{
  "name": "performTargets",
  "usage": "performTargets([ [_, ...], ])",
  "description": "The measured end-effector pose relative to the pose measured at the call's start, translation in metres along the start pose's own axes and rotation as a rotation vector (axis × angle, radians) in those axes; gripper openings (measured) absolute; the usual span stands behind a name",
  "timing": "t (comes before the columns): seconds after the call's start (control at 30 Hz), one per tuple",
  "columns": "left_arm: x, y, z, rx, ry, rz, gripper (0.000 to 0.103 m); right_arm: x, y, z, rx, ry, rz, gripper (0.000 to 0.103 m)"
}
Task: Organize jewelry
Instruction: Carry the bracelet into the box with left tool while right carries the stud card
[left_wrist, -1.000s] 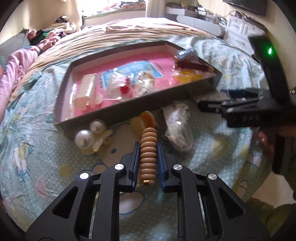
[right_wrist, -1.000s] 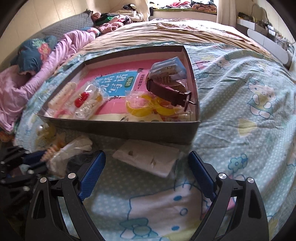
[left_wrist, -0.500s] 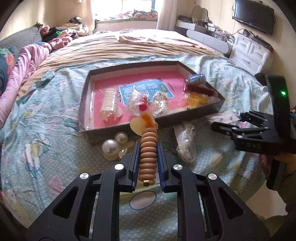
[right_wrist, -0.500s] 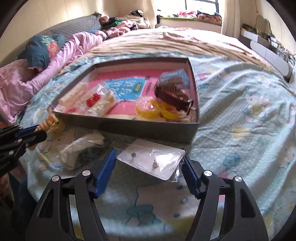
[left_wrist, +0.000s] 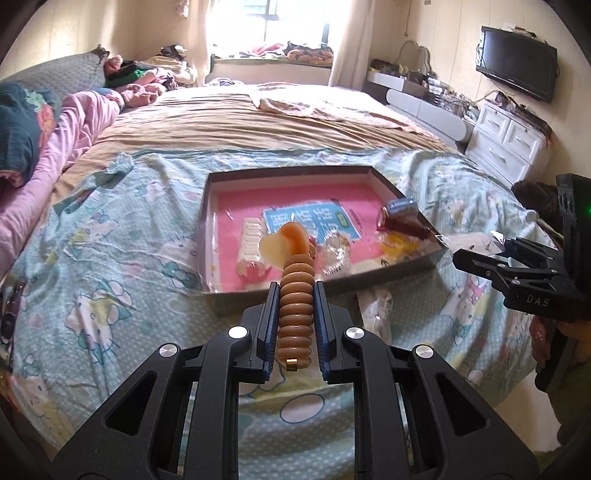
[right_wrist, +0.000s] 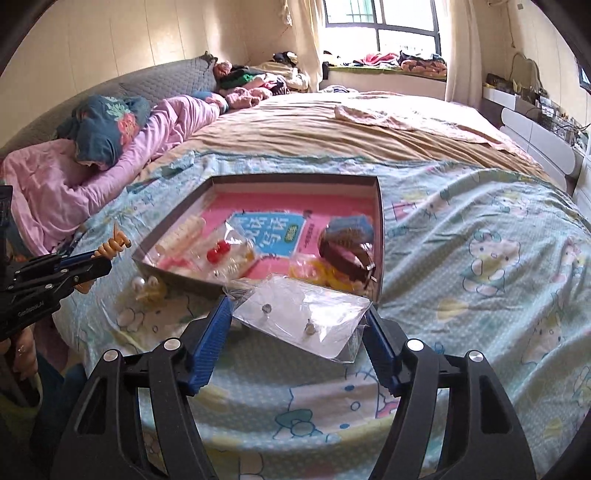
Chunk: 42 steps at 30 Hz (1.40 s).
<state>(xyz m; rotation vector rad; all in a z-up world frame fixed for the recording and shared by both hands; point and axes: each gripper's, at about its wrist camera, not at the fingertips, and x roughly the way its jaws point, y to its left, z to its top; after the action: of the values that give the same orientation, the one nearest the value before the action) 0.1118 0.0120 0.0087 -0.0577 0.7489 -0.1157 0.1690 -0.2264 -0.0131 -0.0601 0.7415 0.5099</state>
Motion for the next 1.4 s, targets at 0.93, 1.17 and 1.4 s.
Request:
performTargets([
  [0.93, 0.030, 0.006, 0.058, -0.050, -0.016, 0.002, 0.011, 0.008, 0.013, 0.056, -0.033, -0.116, 0.021, 0.067],
  [1.17, 0.057, 0.009, 0.059, -0.066, 0.017, 0.006, 0.011, 0.028, 0.007, 0.058, -0.030, -0.093, -0.007, 0.067],
  [1.4, 0.077, 0.009, 0.052, -0.061, 0.056, -0.008, 0.011, 0.050, 0.006, 0.051, -0.034, -0.044, -0.018, 0.067],
])
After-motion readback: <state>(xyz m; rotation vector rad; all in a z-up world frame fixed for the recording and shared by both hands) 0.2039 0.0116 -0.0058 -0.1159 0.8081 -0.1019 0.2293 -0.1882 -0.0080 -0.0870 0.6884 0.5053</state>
